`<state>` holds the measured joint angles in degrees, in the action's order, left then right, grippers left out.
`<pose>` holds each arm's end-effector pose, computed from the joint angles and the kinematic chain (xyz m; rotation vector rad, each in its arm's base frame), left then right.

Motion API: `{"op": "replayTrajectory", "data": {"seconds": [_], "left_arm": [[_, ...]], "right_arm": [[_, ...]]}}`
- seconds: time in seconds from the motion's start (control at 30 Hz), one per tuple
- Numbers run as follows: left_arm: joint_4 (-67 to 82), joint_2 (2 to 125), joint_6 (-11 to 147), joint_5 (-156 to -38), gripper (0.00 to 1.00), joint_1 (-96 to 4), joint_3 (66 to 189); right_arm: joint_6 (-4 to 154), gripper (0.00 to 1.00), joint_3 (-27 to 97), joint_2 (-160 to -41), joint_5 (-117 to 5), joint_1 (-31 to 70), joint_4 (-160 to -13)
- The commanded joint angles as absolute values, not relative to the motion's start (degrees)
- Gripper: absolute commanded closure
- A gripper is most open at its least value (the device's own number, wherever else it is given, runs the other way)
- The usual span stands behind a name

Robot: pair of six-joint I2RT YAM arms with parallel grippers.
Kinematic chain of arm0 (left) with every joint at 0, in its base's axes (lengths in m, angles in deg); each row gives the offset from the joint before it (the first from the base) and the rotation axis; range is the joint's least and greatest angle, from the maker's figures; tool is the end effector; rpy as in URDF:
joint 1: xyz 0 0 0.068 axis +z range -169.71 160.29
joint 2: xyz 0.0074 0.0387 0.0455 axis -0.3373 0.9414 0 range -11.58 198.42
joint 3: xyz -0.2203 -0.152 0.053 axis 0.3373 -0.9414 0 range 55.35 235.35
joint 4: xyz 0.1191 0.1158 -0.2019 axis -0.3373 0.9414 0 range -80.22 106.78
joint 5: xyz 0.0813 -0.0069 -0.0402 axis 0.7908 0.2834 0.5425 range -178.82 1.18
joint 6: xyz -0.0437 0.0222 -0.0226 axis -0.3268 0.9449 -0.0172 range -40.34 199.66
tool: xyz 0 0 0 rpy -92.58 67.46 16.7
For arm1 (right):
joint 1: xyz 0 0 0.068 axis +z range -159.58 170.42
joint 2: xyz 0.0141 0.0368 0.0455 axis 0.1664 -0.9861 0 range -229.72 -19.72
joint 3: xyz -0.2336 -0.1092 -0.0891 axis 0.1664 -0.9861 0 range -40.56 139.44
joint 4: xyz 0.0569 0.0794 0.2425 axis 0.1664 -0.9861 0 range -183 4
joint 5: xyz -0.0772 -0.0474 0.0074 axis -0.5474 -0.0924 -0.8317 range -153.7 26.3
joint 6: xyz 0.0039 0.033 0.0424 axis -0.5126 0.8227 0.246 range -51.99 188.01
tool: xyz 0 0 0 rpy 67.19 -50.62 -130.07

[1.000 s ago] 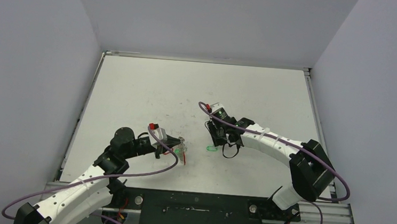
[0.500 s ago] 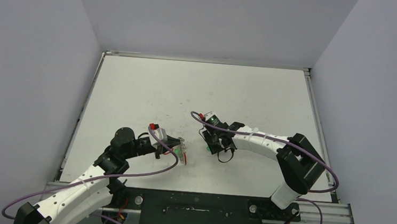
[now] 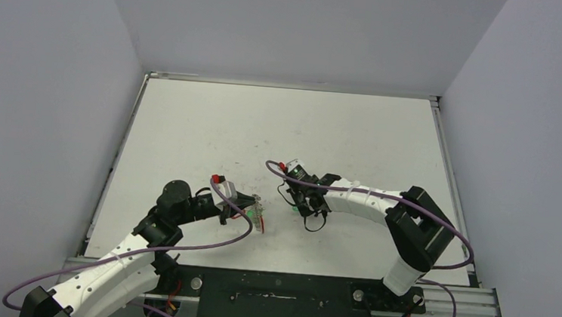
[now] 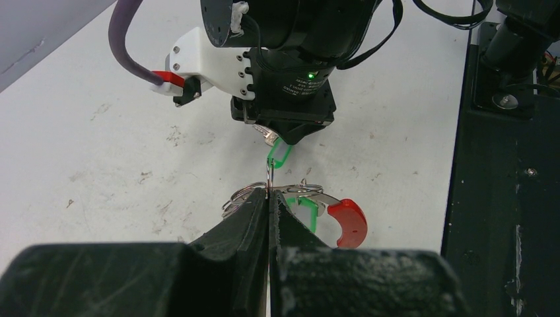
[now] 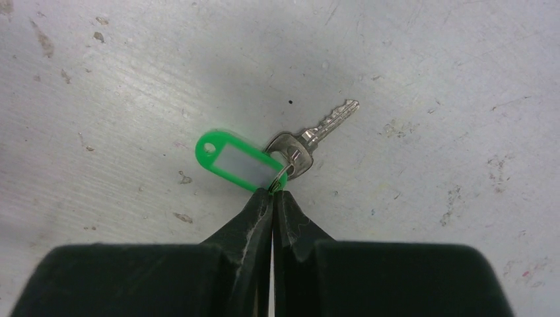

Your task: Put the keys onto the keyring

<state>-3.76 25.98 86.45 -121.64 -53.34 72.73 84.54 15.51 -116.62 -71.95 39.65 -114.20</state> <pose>0.1264 -0.1072 0.2342 0.9939 1.4249 -0.8285 0.2098 0.2356 0.1589 -0.7402 2.6541 0.1099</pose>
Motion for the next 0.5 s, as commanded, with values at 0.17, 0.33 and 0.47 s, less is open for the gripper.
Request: {"op": "replayTrajectory", "data": {"seconds": [0.17, 0.33, 0.47], "left_arm": [[-5.4, 25.3, 87.4, -121.3, 1.00, -53.5, 73.4], [-5.5, 25.4, 87.3, -121.5, 1.00, -53.6, 73.4], [-5.5, 25.5, 87.3, -121.5, 1.00, -53.6, 73.4]], "right_arm": [[84.3, 1.00, 15.0, -108.8, -74.0, 39.6, -112.0], [84.6, 1.00, 13.9, -106.6, -71.8, 38.4, -110.6], [83.8, 0.86, 14.5, -108.4, -71.0, 38.5, -110.6]]}}
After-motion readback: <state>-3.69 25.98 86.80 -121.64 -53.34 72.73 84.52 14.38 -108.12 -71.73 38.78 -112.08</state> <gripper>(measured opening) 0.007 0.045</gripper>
